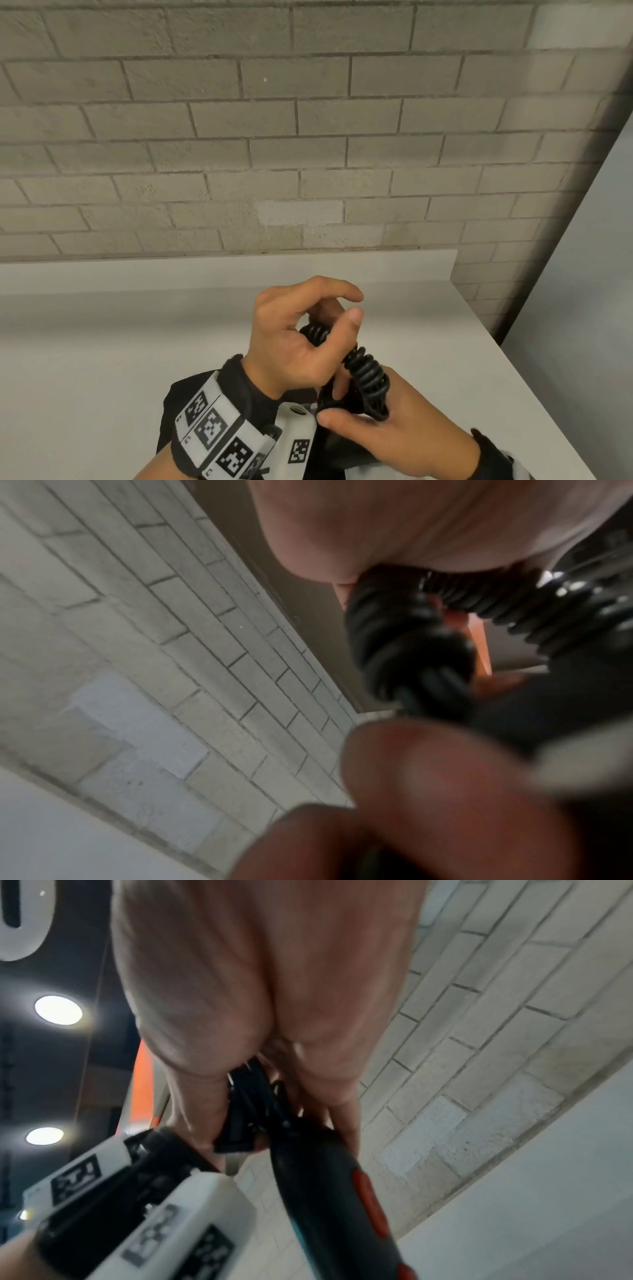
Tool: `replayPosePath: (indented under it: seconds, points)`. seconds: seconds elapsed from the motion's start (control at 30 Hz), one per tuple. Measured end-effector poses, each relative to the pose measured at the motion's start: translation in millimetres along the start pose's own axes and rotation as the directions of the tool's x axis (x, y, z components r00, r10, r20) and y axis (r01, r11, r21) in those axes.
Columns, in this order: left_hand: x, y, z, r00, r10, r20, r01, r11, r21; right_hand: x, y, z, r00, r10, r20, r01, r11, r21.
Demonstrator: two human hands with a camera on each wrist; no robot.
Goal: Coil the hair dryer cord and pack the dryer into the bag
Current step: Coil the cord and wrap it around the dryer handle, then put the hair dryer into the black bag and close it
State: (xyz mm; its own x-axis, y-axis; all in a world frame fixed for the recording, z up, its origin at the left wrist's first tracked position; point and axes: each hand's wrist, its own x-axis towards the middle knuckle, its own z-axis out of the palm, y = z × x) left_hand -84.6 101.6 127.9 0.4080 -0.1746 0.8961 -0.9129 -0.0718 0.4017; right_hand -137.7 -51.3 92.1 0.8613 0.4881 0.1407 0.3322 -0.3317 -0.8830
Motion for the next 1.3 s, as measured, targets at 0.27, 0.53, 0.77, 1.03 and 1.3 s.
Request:
replayPosePath:
  seconds: [0.27,0.53,0.77,1.03,1.3]
  points:
    - [-26,-8,-12,0.83,-0.55,0.089,0.554,0.795,-0.247,-4,16,-17,0.995,-0.102,0.018,0.104,0.981,-0.164]
    - [-55,-9,-9,0.063,-0.727,0.684,0.9,-0.254,-0.353,3,57,-18,0.975,-0.223,-0.02,0.193,0.882,-0.43]
    - [-77,-27,11,-0.012,-0.771,0.637,0.819,-0.373,-0.437,-6,88,-15,0.984,-0.118,-0.13,0.032,0.848,-0.529]
    - [-103,-40,28,-0.013,-0.839,0.544,0.87,-0.277,-0.407,-32,99,-18,0.875,0.419,-0.243,-0.39,0.907,0.158]
    - [-133,-36,53,-0.035,-0.83,0.557,0.972,-0.157,-0.172,-12,105,6,0.658,0.721,-0.219,-0.574,0.668,0.474]
